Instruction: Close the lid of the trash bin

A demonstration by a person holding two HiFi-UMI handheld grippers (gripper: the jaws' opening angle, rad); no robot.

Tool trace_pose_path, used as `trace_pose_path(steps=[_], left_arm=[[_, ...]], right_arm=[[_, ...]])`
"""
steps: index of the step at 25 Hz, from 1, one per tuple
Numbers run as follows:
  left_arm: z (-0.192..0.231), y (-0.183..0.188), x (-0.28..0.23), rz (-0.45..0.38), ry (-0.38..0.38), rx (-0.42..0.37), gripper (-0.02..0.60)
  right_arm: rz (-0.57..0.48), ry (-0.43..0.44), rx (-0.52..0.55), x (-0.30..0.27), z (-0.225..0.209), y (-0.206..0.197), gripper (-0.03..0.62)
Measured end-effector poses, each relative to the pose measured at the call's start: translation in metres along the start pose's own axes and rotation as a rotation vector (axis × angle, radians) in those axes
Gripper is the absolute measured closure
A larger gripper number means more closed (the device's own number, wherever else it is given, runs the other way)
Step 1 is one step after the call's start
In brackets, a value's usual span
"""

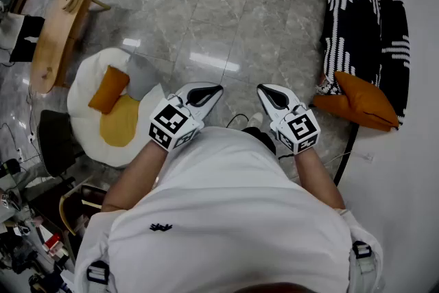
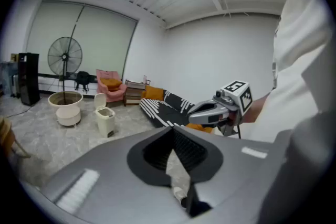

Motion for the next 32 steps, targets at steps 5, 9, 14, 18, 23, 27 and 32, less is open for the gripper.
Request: trace_pose_path(steps=[5, 9, 14, 18, 23, 27, 32], left_arm=[[0.073, -0.039, 0.080, 0.023, 0.099, 0.040, 0.525], [0.099, -0.052, 0.095, 0.035, 0.099, 0.054, 0.525], [0.131, -0.034, 0.074, 0.004, 0.088, 0.050, 0.525], [0.172, -0.014, 0.044, 0.018, 0.106, 0.047, 0.525], [0.218, 0.035, -0.015, 0.031, 0.111, 0.048, 0.525], [0.247, 0.076, -0.072, 0.015, 0.128, 0.020, 0.525], [0.281, 0.107, -0.135, 0.017, 0.131, -0.002, 0.523]], right_arm=[[-0.004, -0.002, -0.001, -0.069, 0.058, 0.019, 0.592], [0.026, 0.020, 0.006, -0.095, 0.079, 0.029, 0.592], [0.020, 0.010, -0.045, -0.123, 0.047, 0.041, 0.592], [0.020, 0.014, -0.005, -0.153, -0.001, 0.058, 0.592], [-0.002, 0.019, -0.005, -0.184, -0.086, 0.089, 0.589], [-0.025, 0.029, -0.004, -0.196, -0.150, 0.105, 0.589], [-0.039, 0.018, -0.033, -0.210, -0.217, 0.112, 0.589]])
Point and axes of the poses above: the fingertips, and each gripper's own axes: x backward along the fingers, z to its left, y out of its top, the point moved 4 cm from there along x, backward along the fingers, and after that the axes turned 4 degrees about -x, right-handed, at the moved point
